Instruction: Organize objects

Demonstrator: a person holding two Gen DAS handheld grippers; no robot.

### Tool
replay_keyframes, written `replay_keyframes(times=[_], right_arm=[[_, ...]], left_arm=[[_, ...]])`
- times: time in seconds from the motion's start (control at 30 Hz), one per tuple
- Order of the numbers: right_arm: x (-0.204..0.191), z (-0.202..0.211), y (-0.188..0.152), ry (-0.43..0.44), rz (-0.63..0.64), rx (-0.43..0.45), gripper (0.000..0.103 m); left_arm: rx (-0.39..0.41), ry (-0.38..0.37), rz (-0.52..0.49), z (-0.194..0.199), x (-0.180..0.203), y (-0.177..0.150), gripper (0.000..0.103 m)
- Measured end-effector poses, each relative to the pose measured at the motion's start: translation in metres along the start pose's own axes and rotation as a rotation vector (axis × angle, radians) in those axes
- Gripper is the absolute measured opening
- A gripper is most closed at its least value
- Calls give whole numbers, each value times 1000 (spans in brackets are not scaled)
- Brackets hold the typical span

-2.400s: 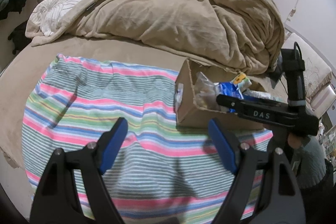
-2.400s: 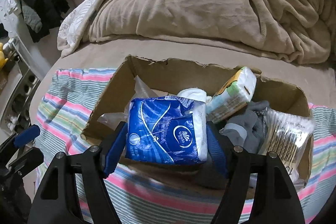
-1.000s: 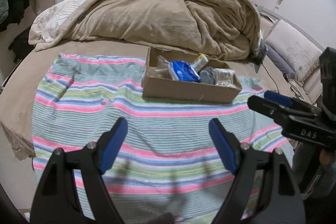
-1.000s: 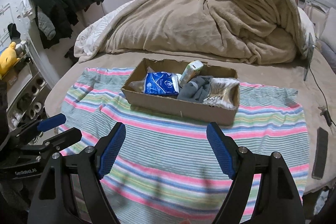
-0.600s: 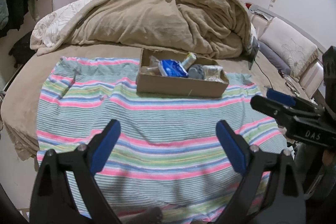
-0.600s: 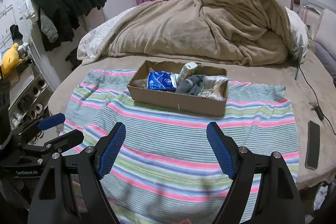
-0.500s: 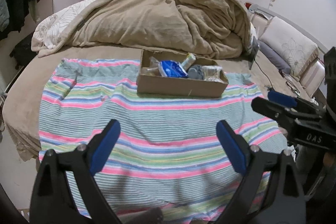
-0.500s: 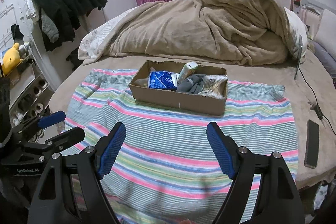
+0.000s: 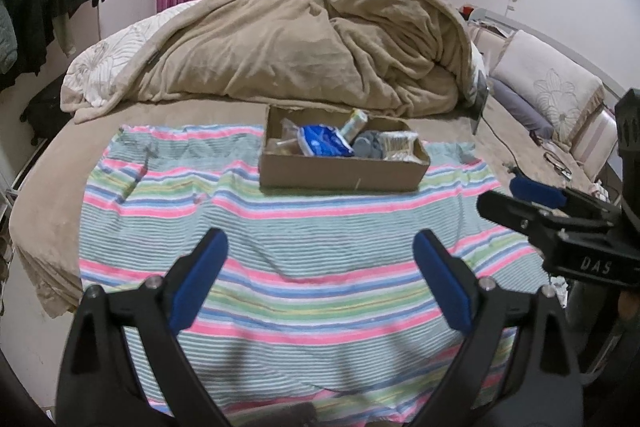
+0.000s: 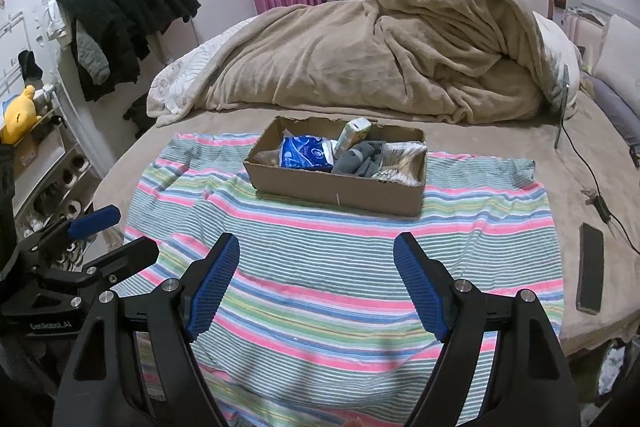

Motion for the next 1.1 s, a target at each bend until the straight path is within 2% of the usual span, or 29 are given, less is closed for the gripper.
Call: replay_keyframes(times=[1.1], right_arm=[[14,-21,5,-8,-30,-26,82]], left_arm=[[-22,-6,-2,-26,-3,8,95]])
Point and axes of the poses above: each gripper's, at about its wrist camera, not at the fingertips, and z roughly against the way its jaws point, x to its right, y to its top, the point moved 4 cm from there along -z, roughly the way its jaws point, and after that the axes turned 12 degrees about -z, right-handed, at the moved point
